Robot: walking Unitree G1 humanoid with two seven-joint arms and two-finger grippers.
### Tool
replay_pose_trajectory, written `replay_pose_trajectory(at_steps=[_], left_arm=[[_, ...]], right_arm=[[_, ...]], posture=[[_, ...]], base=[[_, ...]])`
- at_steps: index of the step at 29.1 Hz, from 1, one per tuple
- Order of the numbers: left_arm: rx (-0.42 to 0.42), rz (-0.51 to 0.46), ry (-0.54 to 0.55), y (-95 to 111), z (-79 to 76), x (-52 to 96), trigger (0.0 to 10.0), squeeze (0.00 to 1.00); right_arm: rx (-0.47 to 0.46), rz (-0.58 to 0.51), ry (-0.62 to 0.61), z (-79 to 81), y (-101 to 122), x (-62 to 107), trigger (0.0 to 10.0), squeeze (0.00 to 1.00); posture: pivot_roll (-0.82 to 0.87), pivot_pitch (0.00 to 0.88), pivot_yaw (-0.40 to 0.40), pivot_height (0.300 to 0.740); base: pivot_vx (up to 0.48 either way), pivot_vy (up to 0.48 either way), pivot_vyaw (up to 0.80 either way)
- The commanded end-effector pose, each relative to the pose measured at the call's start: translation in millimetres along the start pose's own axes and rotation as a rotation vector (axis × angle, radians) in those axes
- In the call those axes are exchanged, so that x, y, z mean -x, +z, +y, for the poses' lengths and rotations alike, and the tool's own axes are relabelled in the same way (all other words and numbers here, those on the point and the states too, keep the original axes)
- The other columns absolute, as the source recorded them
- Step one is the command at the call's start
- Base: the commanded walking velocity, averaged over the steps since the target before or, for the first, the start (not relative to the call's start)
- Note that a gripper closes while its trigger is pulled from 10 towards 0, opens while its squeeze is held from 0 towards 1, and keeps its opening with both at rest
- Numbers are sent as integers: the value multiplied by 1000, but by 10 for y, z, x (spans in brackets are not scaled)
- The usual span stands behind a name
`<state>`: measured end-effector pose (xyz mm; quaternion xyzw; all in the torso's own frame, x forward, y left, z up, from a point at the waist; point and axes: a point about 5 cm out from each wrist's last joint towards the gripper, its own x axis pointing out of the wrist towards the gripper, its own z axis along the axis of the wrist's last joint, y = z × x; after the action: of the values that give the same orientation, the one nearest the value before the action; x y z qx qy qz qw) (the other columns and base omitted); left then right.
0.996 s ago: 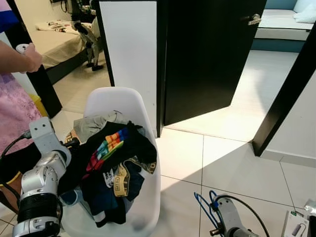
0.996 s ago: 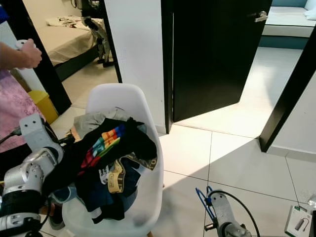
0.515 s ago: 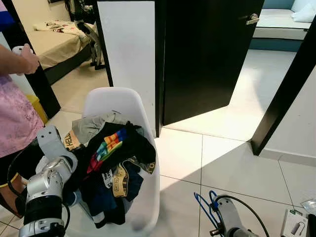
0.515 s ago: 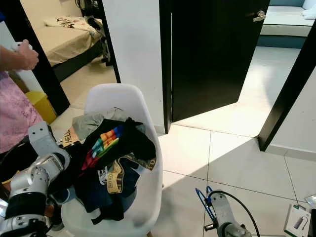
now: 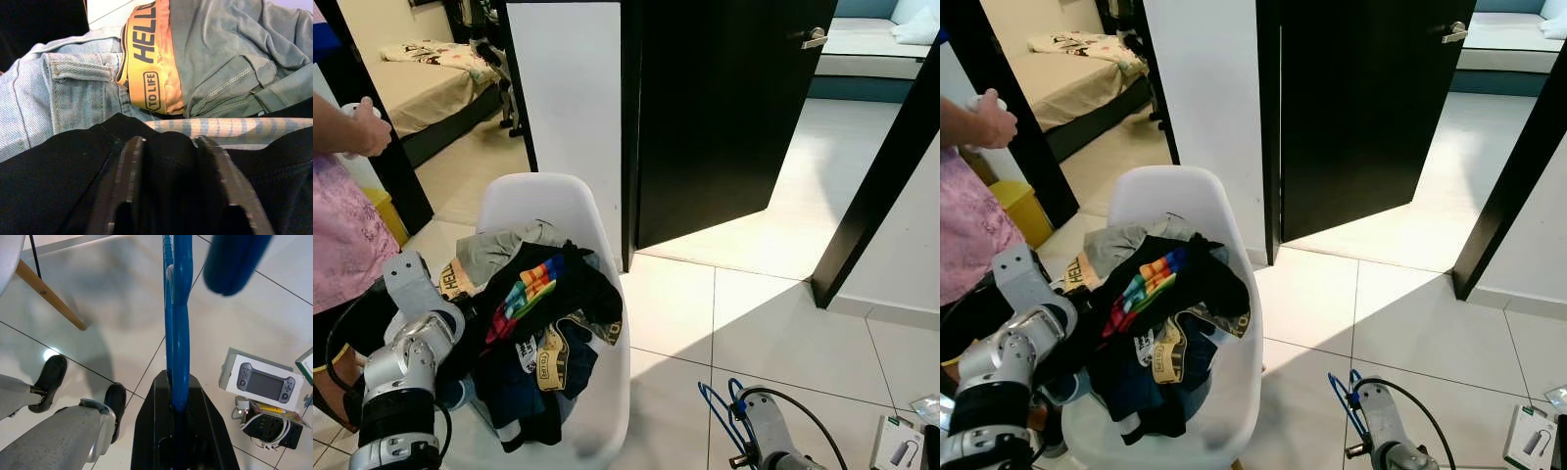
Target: Hang hanger
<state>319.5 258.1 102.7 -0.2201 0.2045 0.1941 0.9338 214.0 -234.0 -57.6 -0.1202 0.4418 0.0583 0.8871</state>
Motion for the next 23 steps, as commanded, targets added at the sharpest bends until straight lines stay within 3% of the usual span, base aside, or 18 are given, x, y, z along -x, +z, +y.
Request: replay_pose_trajectory(at_steps=[1, 12, 14, 15, 16, 17, 18, 23], left_arm=[[16, 22, 11, -61, 15, -8, 0, 0], [36, 9, 12, -42, 15, 6, 0, 0], [74, -82, 38, 124, 19, 33, 0, 0], [74, -82, 38, 124, 19, 33, 0, 0], [70, -159, 44, 274, -1, 68, 0, 0], [70, -159, 44, 274, -1, 68, 0, 0], [72, -220, 46, 394, -25, 103, 0, 0], [52, -298, 43, 570, -69, 161, 0, 0]], right_arm=[[3, -8, 4, 36, -7, -3, 10000, 0], [4, -10, 0, 32, -2, -4, 10000, 0], [4, -10, -1, 28, 2, -4, 10000, 0], [4, -10, -1, 28, 2, -4, 10000, 0], [5, -9, -1, 27, 3, -4, 10000, 0], [5, -9, -1, 27, 3, -4, 10000, 0], [6, -9, -1, 25, 4, -4, 10000, 0], [9, -8, 0, 25, 5, -4, 10000, 0]], posture=[[-2, 26, 34, 740], [-1, 26, 32, 740], [-1, 27, 30, 740], [-1, 27, 30, 740], [0, 26, 30, 740], [0, 26, 30, 740], [1, 27, 28, 740], [1, 26, 27, 740]], base=[[0, 0, 0], [0, 0, 0], [0, 0, 0], [0, 0, 0], [0, 0, 0], [0, 0, 0], [0, 0, 0], [0, 0, 0]])
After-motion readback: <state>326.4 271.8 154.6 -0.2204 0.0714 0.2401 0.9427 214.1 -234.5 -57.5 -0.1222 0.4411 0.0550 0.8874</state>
